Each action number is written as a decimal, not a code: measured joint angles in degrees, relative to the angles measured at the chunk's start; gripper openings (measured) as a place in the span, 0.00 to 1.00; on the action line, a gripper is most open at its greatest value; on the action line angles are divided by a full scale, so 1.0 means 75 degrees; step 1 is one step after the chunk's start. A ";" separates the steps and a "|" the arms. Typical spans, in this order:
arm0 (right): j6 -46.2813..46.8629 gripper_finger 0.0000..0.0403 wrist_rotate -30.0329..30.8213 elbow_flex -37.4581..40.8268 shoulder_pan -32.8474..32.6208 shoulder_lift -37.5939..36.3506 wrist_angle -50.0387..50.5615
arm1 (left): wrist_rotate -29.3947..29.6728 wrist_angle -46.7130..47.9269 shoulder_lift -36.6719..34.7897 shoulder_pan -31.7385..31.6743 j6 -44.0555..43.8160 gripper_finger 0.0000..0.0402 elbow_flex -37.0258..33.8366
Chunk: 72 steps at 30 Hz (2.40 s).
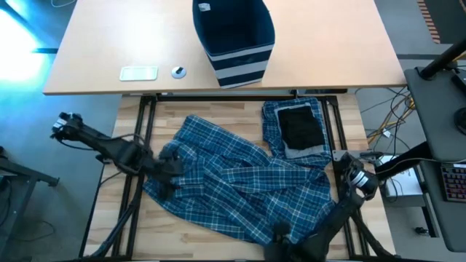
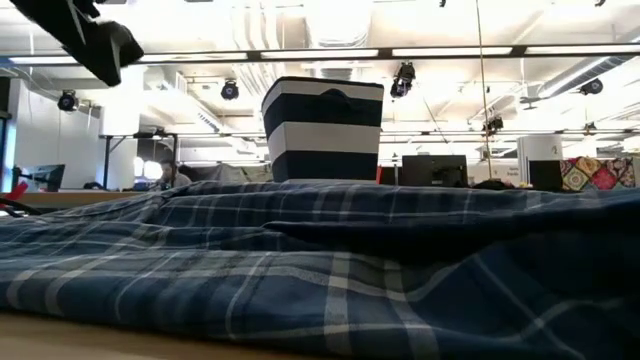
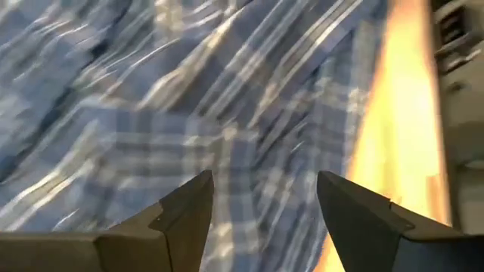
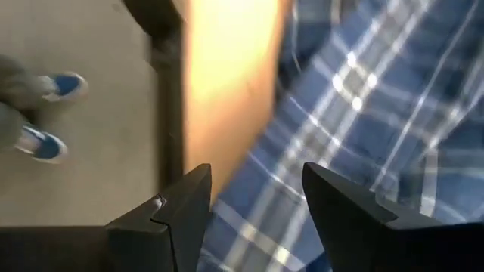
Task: Fold Laundry from Bin
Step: Fold the blue patterned long sleeve
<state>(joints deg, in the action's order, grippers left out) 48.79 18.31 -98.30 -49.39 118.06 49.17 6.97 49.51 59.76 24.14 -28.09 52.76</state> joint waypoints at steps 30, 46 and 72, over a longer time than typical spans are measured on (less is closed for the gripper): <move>0.2912 0.02 0.0596 -0.2747 0.0021 0.0264 0.3612 | 0.0617 -0.4565 0.4516 0.0769 0.1623 0.56 0.1596; 0.5297 0.02 0.1238 -0.2838 -0.0236 -0.0090 0.3706 | 0.2564 -0.4558 0.7216 0.1052 0.1032 0.58 0.2888; 0.3105 0.44 0.1523 -0.2585 -0.0748 0.0518 0.2598 | 0.0322 0.0416 0.6779 0.0348 -0.0143 0.00 0.5087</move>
<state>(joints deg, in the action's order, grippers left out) 72.07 29.74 -117.69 -55.00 121.94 68.66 9.38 52.63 110.61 26.75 -29.16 90.91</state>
